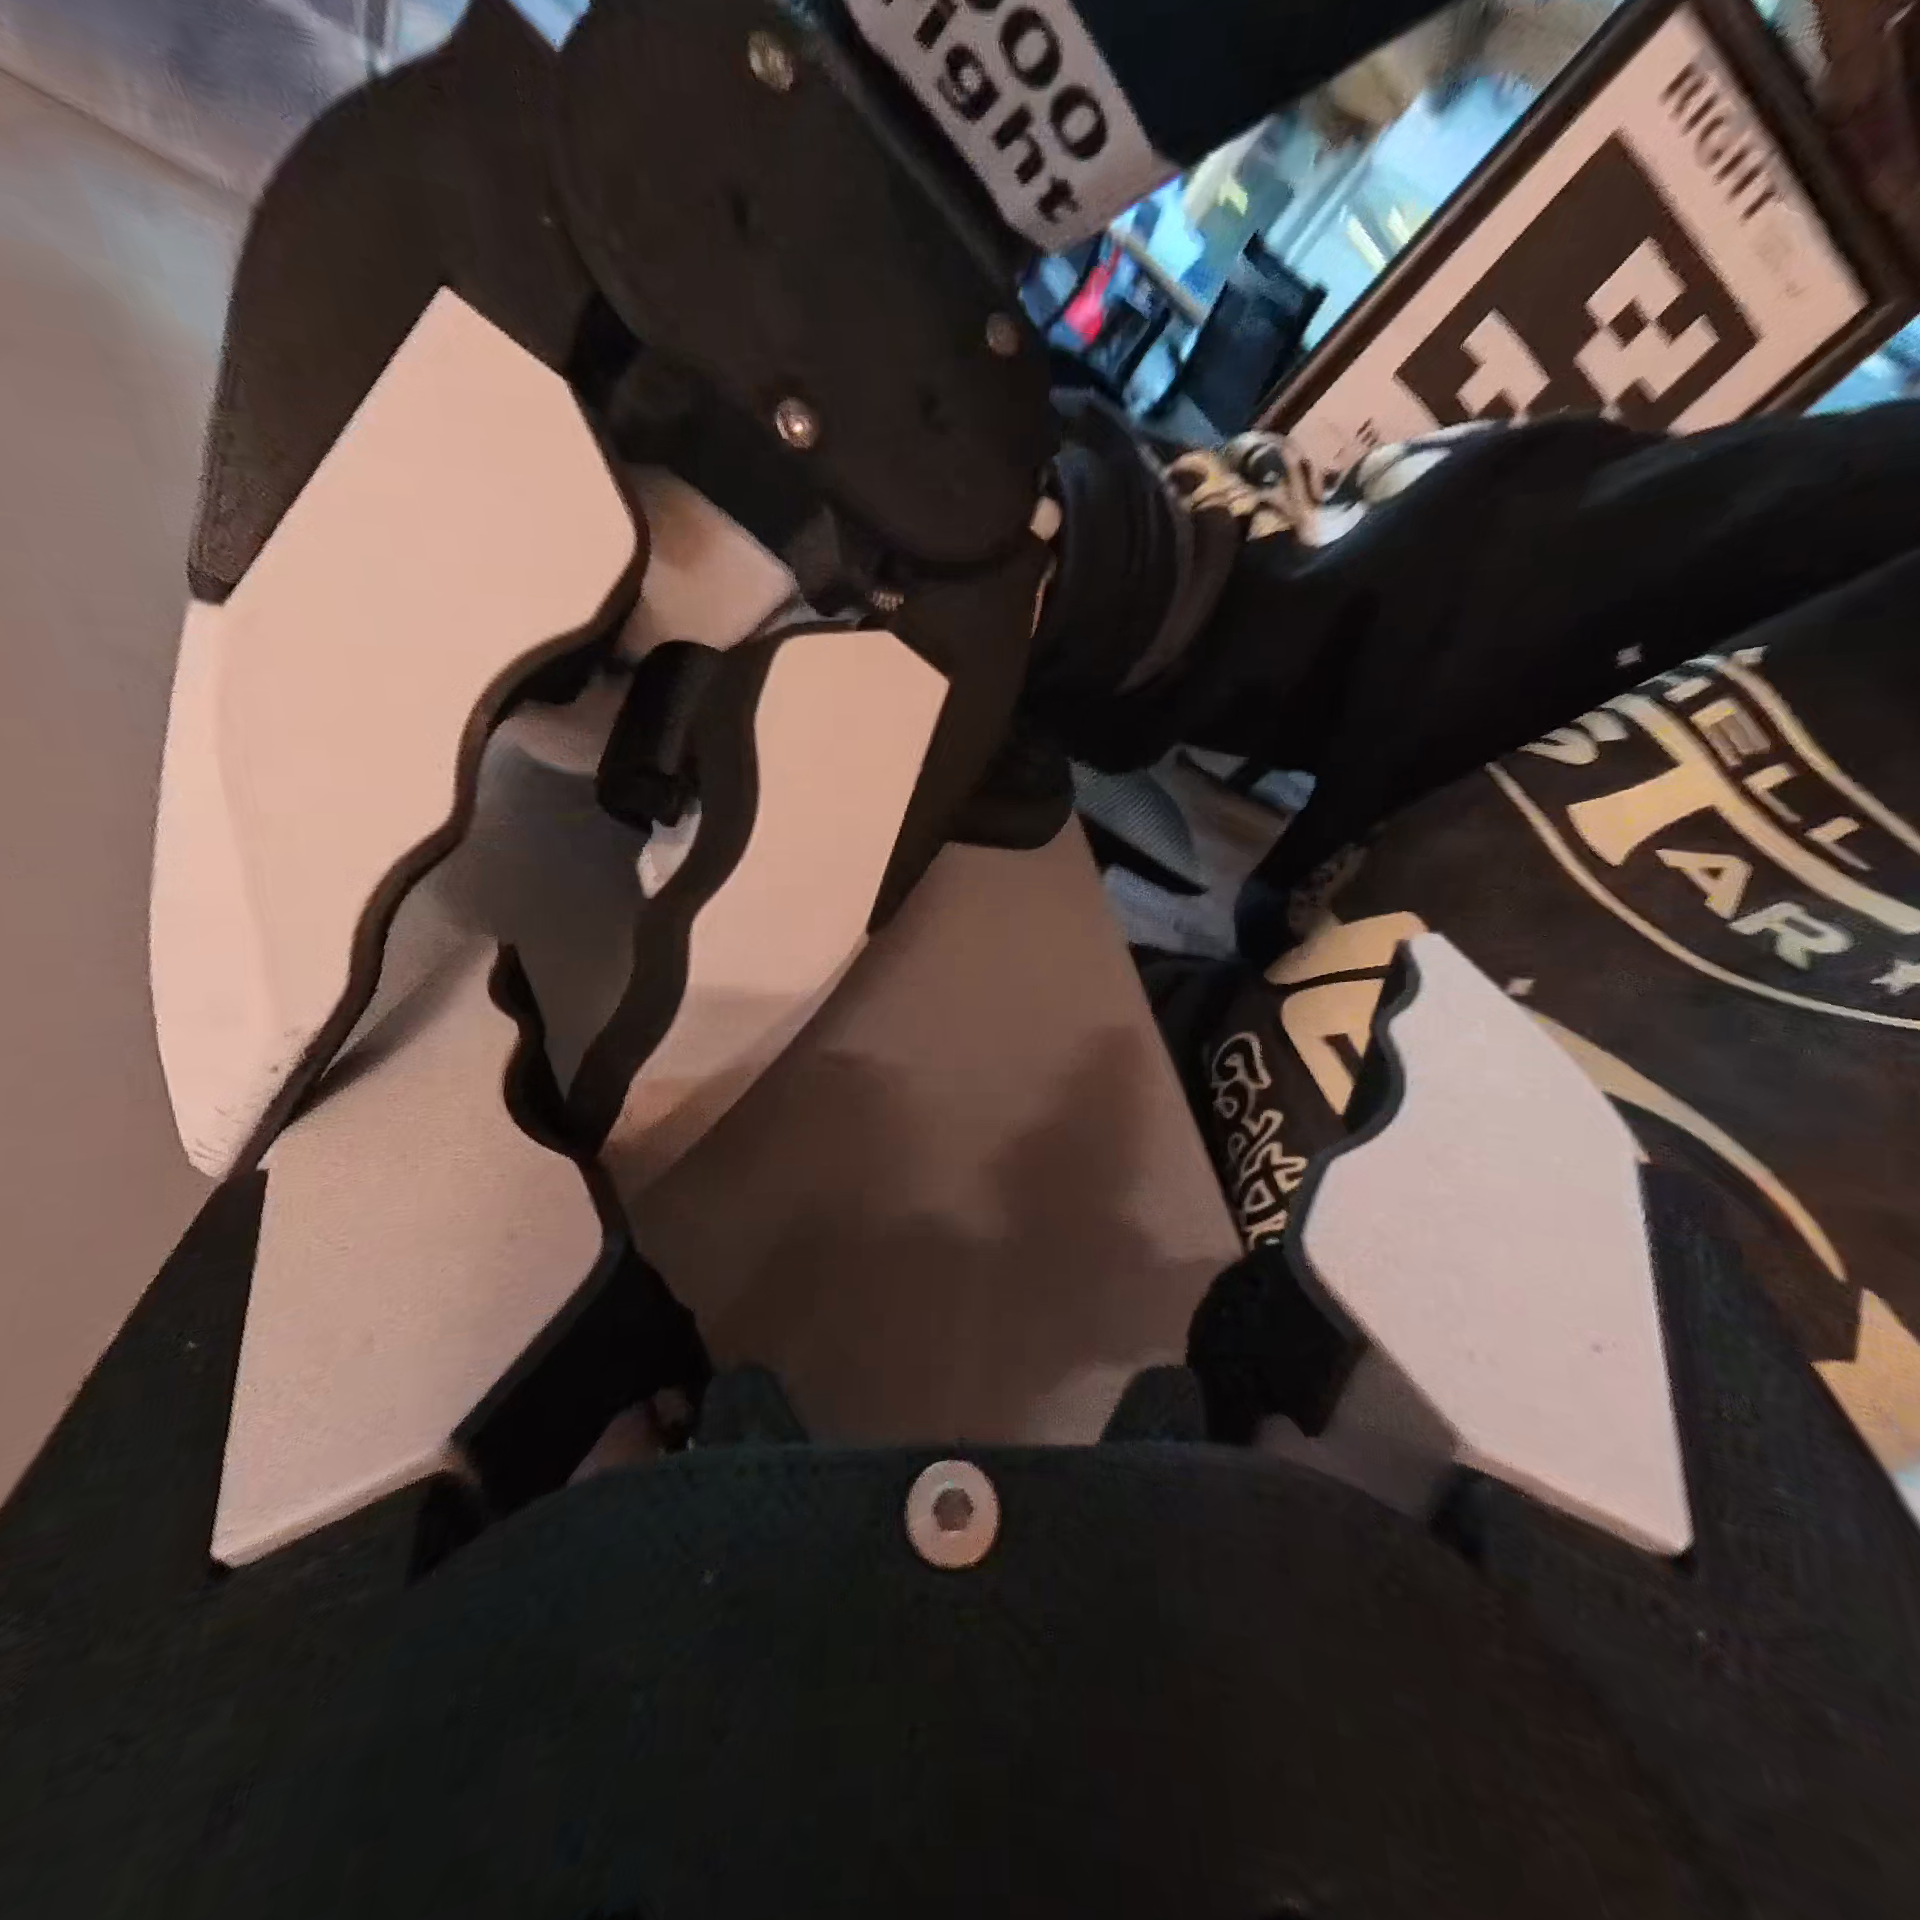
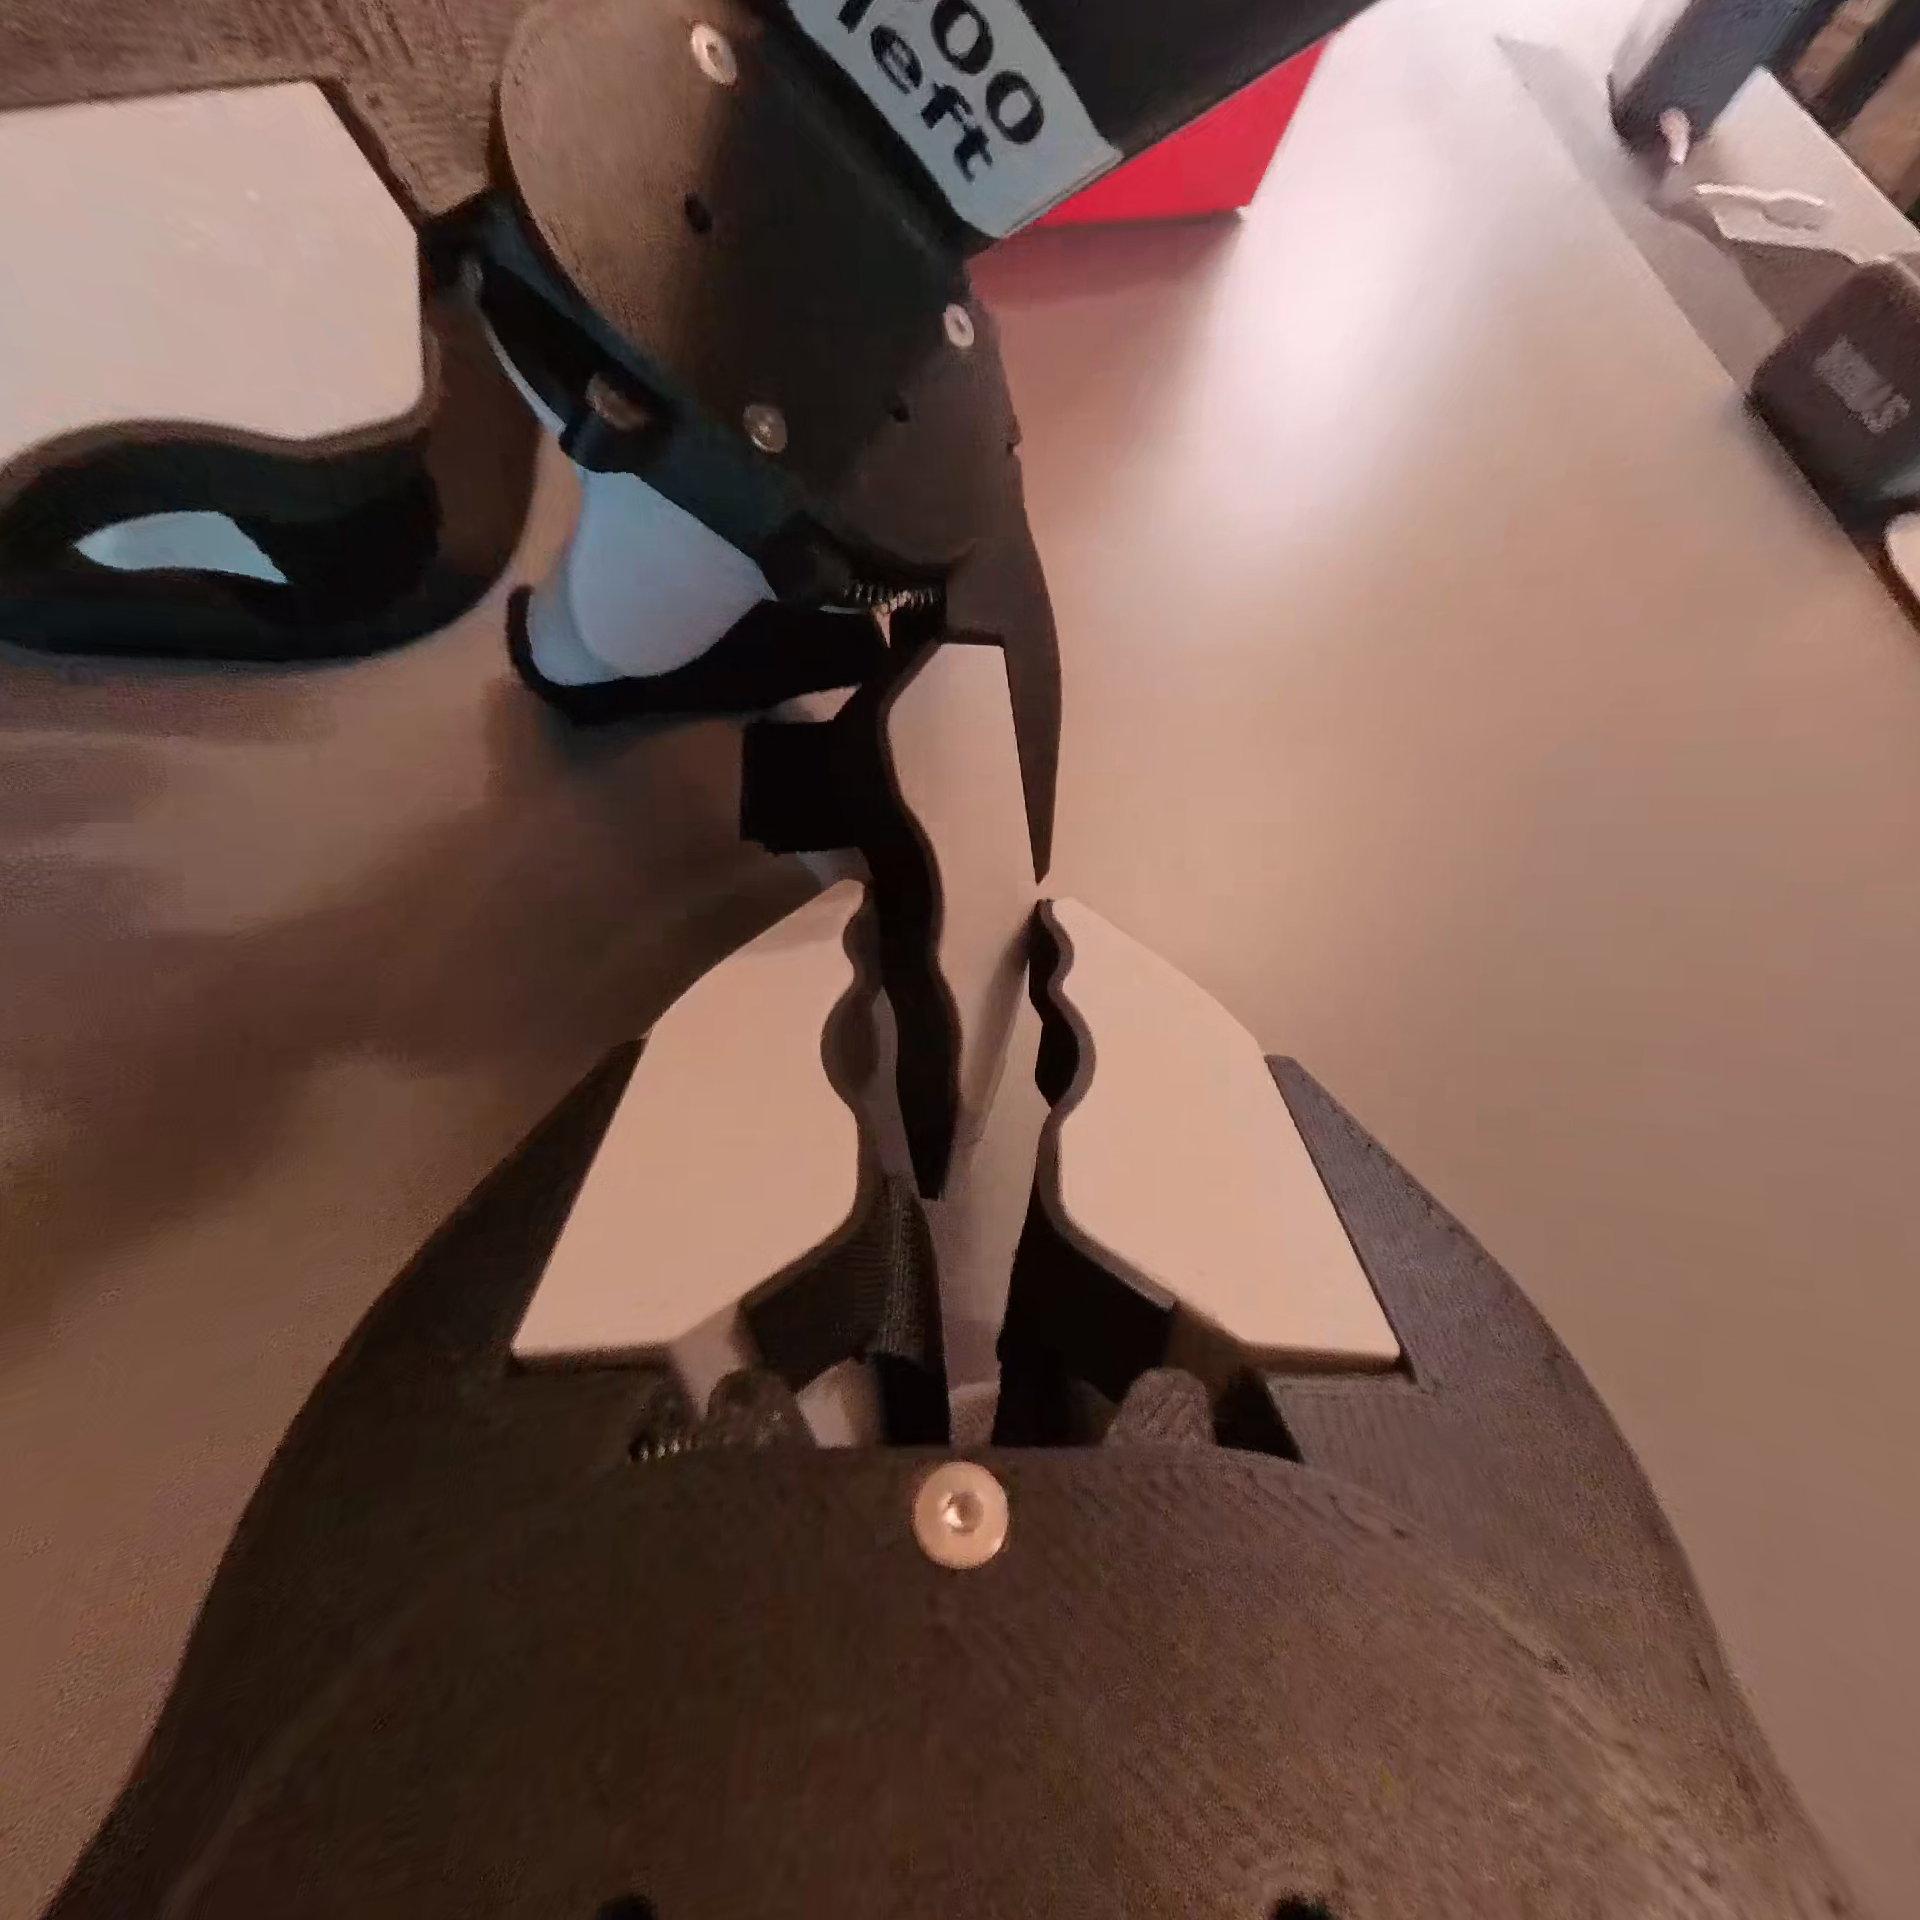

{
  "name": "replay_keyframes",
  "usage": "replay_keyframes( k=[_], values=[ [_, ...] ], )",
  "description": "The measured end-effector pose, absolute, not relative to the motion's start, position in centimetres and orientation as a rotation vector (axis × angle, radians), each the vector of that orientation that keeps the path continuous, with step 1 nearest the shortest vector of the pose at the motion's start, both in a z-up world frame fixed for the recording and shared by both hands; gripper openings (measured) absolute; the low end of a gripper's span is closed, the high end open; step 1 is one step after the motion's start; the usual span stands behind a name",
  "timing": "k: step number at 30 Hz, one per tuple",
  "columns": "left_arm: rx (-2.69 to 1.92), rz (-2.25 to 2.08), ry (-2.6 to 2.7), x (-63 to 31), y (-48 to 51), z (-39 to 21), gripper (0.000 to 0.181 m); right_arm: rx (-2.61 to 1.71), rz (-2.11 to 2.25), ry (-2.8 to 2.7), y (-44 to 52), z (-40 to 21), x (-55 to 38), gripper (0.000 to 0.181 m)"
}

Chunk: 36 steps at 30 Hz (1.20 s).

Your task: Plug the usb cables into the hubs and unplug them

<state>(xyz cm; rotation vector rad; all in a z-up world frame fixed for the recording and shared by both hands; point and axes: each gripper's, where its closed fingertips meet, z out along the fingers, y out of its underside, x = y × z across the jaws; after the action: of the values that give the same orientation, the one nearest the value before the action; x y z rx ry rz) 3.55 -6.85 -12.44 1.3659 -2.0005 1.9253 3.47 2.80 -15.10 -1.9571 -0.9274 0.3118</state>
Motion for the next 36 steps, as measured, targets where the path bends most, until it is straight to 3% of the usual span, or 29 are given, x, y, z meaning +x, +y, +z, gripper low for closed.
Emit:
replay_keyframes(
  k=[6,8,9,11,15,36],
  values=[
    [1.368,1.483,-2.583,5.5,-5.4,-16.9,0.146,-1.915,0.084,-0.897,4.2,-15.2,6.3,0.029],
    [1.559,1.196,-2.867,7.7,-3.4,-19.0,0.131,-1.911,-0.032,-0.907,4.7,-15.3,7.2,0.029],
    [1.548,1.155,-2.907,8.7,-3.1,-19.2,0.132,-1.924,-0.067,-0.892,4.9,-15.3,8.3,0.029],
    [1.439,1.237,-2.886,9.5,-3.1,-18.8,0.120,-1.917,-0.108,-0.896,4.8,-15.3,9.6,0.028],
    [1.528,1.204,-2.907,9.5,-2.7,-18.9,0.116,-1.890,-0.054,-0.911,4.9,-15.2,9.1,0.028],
    [1.562,1.200,-2.898,9.4,-2.7,-18.8,0.116,-1.879,-0.045,-0.919,4.8,-15.2,8.8,0.028]
  ],
)
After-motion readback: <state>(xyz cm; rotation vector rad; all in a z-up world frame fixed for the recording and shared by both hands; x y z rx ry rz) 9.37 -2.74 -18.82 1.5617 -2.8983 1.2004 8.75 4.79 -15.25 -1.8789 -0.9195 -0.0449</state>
